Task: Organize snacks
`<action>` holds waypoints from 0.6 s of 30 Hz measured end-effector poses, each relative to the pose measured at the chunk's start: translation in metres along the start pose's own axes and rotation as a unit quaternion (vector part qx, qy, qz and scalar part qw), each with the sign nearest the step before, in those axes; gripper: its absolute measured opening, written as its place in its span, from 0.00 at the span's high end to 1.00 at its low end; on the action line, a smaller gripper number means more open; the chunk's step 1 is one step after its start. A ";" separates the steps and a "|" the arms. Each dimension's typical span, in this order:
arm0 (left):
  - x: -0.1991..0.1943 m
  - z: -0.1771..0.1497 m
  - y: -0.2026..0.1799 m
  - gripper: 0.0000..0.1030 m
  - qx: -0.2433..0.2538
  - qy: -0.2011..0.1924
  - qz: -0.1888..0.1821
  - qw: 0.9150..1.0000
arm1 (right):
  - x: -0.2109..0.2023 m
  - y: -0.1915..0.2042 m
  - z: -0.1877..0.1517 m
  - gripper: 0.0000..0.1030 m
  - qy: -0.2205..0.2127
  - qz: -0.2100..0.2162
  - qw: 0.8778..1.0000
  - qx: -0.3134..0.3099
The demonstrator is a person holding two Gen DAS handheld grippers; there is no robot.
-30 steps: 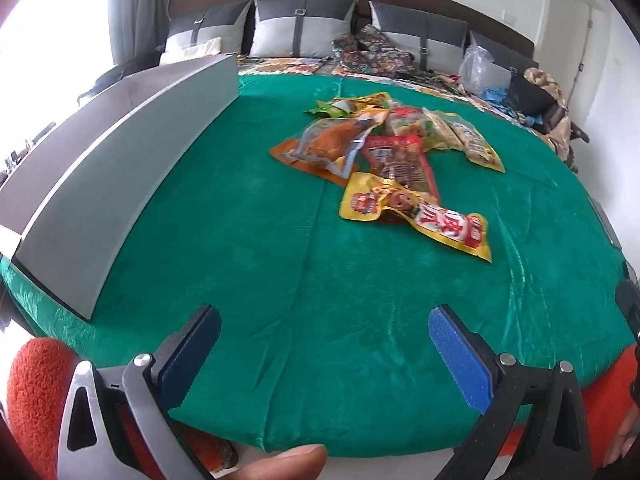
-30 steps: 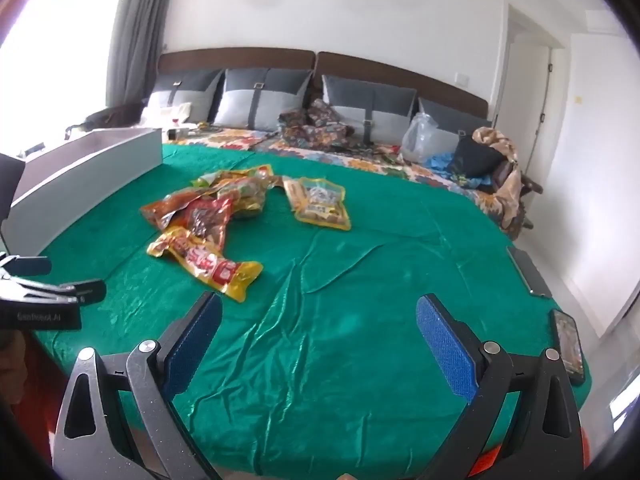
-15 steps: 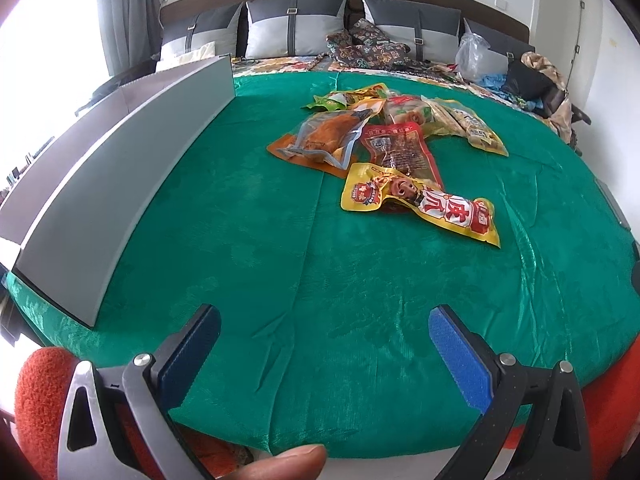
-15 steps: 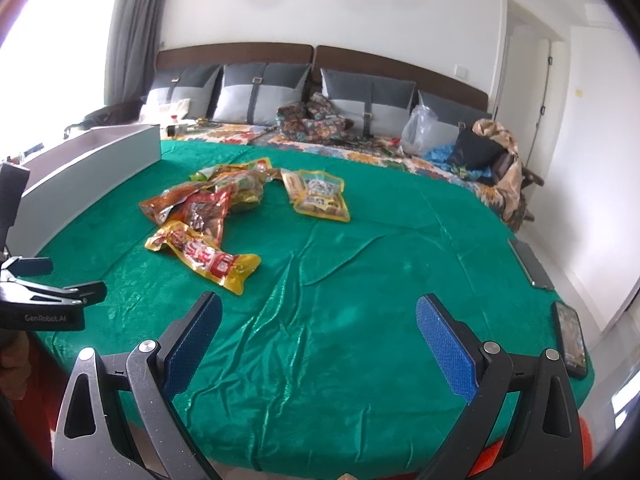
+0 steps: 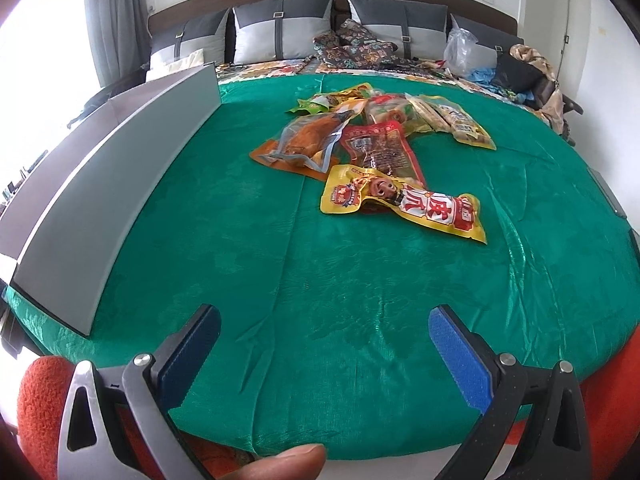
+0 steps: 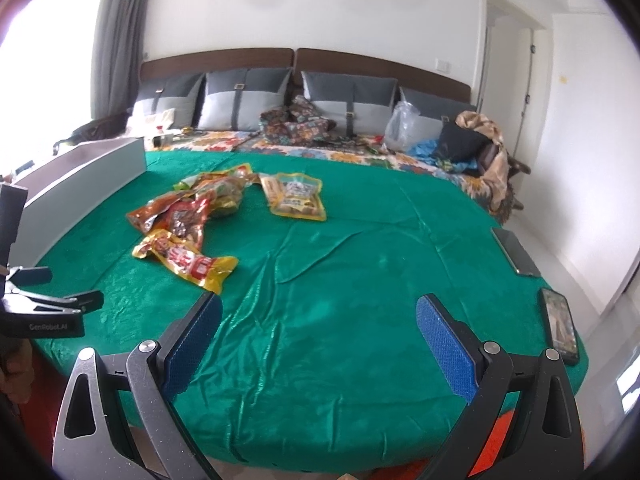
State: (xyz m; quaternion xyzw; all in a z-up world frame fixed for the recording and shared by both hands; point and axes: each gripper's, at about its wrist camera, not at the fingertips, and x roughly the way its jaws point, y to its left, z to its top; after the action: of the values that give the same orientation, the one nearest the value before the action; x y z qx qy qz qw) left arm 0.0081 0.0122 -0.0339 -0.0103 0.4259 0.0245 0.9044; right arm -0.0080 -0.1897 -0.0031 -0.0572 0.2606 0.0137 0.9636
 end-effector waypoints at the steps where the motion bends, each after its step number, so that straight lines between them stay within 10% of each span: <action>1: 0.000 0.000 0.000 0.00 0.000 -0.001 -0.001 1.000 | 0.001 -0.001 0.000 0.04 0.002 -0.001 1.000 0.003; 18: 0.013 0.005 0.024 0.00 -0.017 0.011 0.008 1.000 | 0.011 0.014 -0.007 0.04 0.021 0.015 0.999 -0.023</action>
State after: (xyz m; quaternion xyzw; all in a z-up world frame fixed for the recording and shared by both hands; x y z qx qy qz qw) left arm 0.0183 0.0366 -0.0406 -0.0232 0.4355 0.0386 0.8990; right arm -0.0023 -0.1766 -0.0159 -0.0757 0.2808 0.0333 0.9562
